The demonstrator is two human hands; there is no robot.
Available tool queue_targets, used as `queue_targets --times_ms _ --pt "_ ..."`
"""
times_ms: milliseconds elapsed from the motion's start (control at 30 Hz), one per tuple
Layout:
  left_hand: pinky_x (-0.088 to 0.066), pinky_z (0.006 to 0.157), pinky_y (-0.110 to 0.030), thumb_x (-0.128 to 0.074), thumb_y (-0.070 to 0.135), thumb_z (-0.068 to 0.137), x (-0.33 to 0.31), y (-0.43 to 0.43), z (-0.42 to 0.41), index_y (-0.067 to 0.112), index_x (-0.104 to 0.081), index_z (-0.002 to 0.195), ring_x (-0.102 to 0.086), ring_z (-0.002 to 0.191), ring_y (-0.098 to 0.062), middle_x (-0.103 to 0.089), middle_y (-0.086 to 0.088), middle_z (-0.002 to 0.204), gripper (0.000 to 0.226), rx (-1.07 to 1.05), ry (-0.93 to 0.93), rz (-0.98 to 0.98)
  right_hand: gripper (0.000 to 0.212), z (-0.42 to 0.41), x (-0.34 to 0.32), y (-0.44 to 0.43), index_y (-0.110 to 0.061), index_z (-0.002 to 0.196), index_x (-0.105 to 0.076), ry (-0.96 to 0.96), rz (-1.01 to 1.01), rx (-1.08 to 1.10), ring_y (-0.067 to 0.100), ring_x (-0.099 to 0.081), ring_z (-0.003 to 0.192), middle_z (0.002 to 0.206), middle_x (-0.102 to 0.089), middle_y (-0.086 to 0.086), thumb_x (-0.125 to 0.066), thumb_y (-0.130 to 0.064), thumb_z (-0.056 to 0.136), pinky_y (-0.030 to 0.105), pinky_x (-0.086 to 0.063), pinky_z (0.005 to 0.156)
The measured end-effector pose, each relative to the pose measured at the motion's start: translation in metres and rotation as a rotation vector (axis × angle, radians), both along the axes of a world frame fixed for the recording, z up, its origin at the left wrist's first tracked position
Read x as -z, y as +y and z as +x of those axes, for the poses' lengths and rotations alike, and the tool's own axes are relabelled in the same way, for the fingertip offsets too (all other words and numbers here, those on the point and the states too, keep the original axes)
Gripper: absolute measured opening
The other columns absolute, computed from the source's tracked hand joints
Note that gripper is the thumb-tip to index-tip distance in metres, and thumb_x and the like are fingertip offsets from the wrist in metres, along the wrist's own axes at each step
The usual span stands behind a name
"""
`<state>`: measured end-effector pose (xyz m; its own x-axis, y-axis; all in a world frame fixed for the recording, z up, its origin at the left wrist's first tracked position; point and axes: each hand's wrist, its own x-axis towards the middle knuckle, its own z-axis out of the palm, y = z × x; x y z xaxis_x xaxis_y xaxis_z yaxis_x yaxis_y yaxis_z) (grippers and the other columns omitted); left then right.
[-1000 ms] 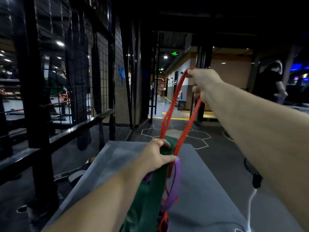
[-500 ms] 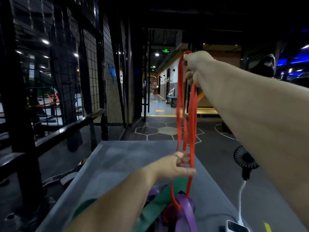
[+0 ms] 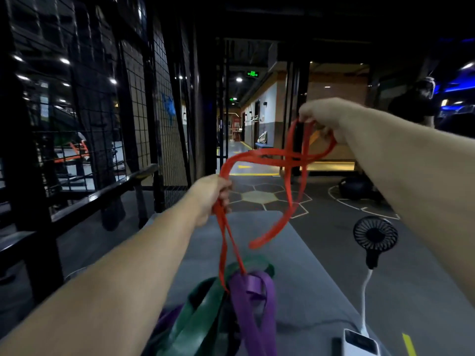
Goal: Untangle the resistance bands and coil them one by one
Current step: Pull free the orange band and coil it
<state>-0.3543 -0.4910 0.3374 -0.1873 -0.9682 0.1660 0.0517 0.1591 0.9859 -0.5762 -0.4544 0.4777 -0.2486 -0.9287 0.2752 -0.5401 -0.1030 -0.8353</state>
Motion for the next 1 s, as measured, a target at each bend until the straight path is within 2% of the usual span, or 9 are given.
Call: queue_targets --times_ms 133,267,367,433,567,667,833,933,1000 --pt "-0.017 0.046 -0.021 -0.039 0.011 0.094 -0.043 0.003 0.008 0.022 -0.037 0.071 -0.022 0.04 -0.009 -0.024 0.004 0.049 0.026 -0.063 -0.065 -0.049 0.007 0.004 0.021 -0.001 -0.021 0.082 -0.056 0.031 0.058 -0.105 0.009 -0.036 0.057 0.073 -0.045 -0.001 -0.06 -0.023 0.087 0.022 -0.032 0.053" --pt "-0.024 0.049 -0.024 -0.035 0.021 0.098 -0.072 0.013 0.005 0.022 -0.041 0.067 -0.025 0.046 -0.011 -0.027 0.006 0.051 0.032 -0.02 -0.015 -0.071 0.049 0.025 0.042 0.008 -0.017 0.128 -0.055 -0.101 0.162 -0.415 0.007 -0.04 0.061 0.088 -0.048 0.0 -0.071 -0.025 0.082 0.022 -0.04 0.059" --pt "-0.033 0.047 -0.023 -0.034 0.025 0.1 -0.093 0.022 -0.007 0.02 -0.042 0.062 -0.032 0.046 -0.011 -0.033 0.004 0.052 0.039 -0.024 0.071 -0.117 0.055 0.053 0.061 0.024 -0.03 0.133 -0.044 -0.036 0.229 -0.579 0.008 -0.059 0.068 0.088 -0.065 -0.005 -0.071 -0.029 0.085 0.026 -0.045 0.062" --pt "-0.034 0.052 -0.025 -0.035 0.023 0.098 -0.104 0.026 -0.016 0.018 -0.044 0.066 -0.032 0.051 -0.012 -0.035 0.003 0.056 0.033 0.0 0.113 -0.124 0.049 0.072 0.076 0.026 -0.029 0.129 -0.047 -0.102 0.231 -0.618 0.003 -0.062 0.056 0.068 -0.07 -0.008 -0.071 -0.025 0.087 0.023 -0.047 0.057" --pt "-0.041 0.06 -0.027 -0.035 0.019 0.098 -0.113 0.034 -0.03 0.016 -0.051 0.076 -0.044 0.058 -0.013 -0.047 0.001 0.063 0.027 0.027 0.053 -0.167 0.027 0.096 0.096 0.012 -0.01 0.101 -0.063 -0.217 0.163 -0.497 0.017 -0.062 0.072 0.076 -0.064 0.003 -0.073 -0.03 0.086 0.032 -0.055 0.066" --pt "-0.053 0.077 -0.031 -0.036 0.015 0.101 -0.106 0.033 -0.028 0.011 -0.058 0.09 -0.06 0.079 -0.018 -0.063 -0.007 0.082 0.026 0.051 0.032 -0.189 0.027 0.097 0.099 0.004 -0.013 0.075 -0.054 -0.317 0.088 -0.352 0.024 -0.054 0.075 0.075 -0.053 0.008 -0.061 -0.029 0.096 0.037 -0.049 0.067" --pt "-0.047 0.103 -0.032 -0.039 0.012 0.101 -0.07 0.027 0.005 0.006 -0.063 0.115 -0.064 0.113 -0.018 -0.072 -0.008 0.109 0.029 0.281 0.078 -0.148 0.02 0.086 0.106 -0.004 -0.017 0.089 -0.046 -0.434 0.186 -0.333 0.019 -0.062 0.059 0.072 -0.054 0.002 -0.054 -0.032 0.1 0.025 -0.046 0.047" --pt "-0.052 0.096 -0.032 -0.048 0.013 0.092 -0.03 0.018 0.024 0.006 -0.064 0.116 -0.065 0.111 -0.021 -0.072 -0.009 0.11 0.03 0.385 0.175 -0.042 0.024 0.079 0.102 -0.008 -0.017 0.085 -0.048 -0.516 0.159 -0.29 0.019 -0.059 0.055 0.072 -0.052 0.004 -0.047 -0.033 0.103 0.036 -0.05 0.061" --pt "-0.054 0.089 -0.031 -0.057 0.01 0.089 0.004 0.014 0.023 0.014 -0.066 0.11 -0.066 0.104 -0.018 -0.074 -0.001 0.105 0.023 0.31 -0.041 -0.032 0.029 0.071 0.095 -0.009 -0.015 0.081 -0.053 -0.579 0.129 -0.253 0.023 -0.058 0.06 0.072 -0.056 0.008 -0.046 -0.032 0.103 0.046 -0.054 0.072"
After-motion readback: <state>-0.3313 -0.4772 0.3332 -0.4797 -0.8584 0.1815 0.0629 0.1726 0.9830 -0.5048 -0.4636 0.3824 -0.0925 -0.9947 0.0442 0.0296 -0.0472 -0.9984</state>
